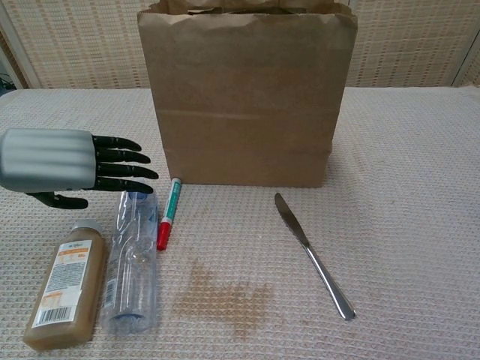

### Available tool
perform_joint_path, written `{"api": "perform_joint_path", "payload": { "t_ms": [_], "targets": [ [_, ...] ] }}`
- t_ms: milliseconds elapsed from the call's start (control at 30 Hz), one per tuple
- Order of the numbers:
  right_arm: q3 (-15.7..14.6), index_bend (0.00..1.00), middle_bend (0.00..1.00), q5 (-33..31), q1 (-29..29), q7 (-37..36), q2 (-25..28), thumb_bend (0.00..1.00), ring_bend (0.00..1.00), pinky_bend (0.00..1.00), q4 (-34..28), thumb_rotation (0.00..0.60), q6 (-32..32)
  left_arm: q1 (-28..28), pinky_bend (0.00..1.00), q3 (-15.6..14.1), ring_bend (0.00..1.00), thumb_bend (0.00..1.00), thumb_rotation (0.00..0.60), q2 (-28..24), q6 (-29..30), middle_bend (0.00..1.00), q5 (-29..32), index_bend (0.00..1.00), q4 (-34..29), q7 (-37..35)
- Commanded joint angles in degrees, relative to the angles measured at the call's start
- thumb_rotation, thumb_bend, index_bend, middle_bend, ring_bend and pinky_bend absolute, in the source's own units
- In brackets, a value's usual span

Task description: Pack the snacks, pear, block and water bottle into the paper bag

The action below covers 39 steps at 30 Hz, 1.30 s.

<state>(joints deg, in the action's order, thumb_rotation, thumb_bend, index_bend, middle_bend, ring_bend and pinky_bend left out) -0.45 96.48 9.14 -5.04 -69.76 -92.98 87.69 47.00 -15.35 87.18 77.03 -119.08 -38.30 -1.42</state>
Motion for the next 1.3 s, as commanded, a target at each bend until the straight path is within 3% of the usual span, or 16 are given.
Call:
{"api": "perform_joint_path", "payload": {
  "t_ms": [33,633,767,900,1000,1133,1300],
  "targets": [
    [-0.02,0.06,0.17,0.12,-0.06,0.02,0.05,0.00,0.07,0.27,-0.04,0.600,0.01,-0.51,0.09,-0.49,0.00,0.36,0.600,0.49,0.67,0.00,-0.11,0.00,-0.10,0.84],
    [0.61,0.07,0.17,-0.71,-0.15,0.11,-0.01,0.00,0.07,0.27,-0.11,0.600,-0.81,-0.95,0.10,-2.88,0.00,0.36,0.600,4.66,-2.05,0.00,0.71,0.00,5.22,0.16],
    [0.68,0.07,0.17,-0.73,-0.20,0.25,-0.08,0.00,0.07,0.27,-0.17,0.600,-0.85,-1.09,0.23,-4.08,0.06,0.38,0.600,5.62,-0.08,0.01,-0.45,0.04,6.24,-0.38],
    [0.84,0.07,0.17,-0.78,-0.30,0.15,-0.17,0.00,0.07,0.27,-0.23,0.600,-0.67,-0.84,0.50,-5.77,0.29,0.51,0.600,6.13,1.71,0.26,-1.87,0.26,6.89,-3.15],
    [0.93,0.07,0.17,-0.94,-0.34,0.08,-0.18,0.00,0.07,0.27,-0.25,0.600,-0.70,-0.75,0.65,-6.44,0.45,0.58,0.600,6.31,3.00,0.43,-2.41,0.42,7.22,-4.27],
    [0.95,0.07,0.17,-0.89,-0.44,-0.09,-0.20,0.00,0.07,0.27,-0.13,0.600,-0.61,-0.97,0.70,-6.63,0.56,0.62,0.600,6.40,4.74,0.56,-2.34,0.55,7.48,-5.45],
    [1.12,0.07,0.17,-0.94,-0.49,-0.14,-0.31,0.00,0.07,0.27,-0.10,0.600,-0.51,-1.03,0.72,-6.61,0.60,0.65,0.600,6.18,6.78,0.61,-2.14,0.59,7.94,-6.79]
  ]
}}
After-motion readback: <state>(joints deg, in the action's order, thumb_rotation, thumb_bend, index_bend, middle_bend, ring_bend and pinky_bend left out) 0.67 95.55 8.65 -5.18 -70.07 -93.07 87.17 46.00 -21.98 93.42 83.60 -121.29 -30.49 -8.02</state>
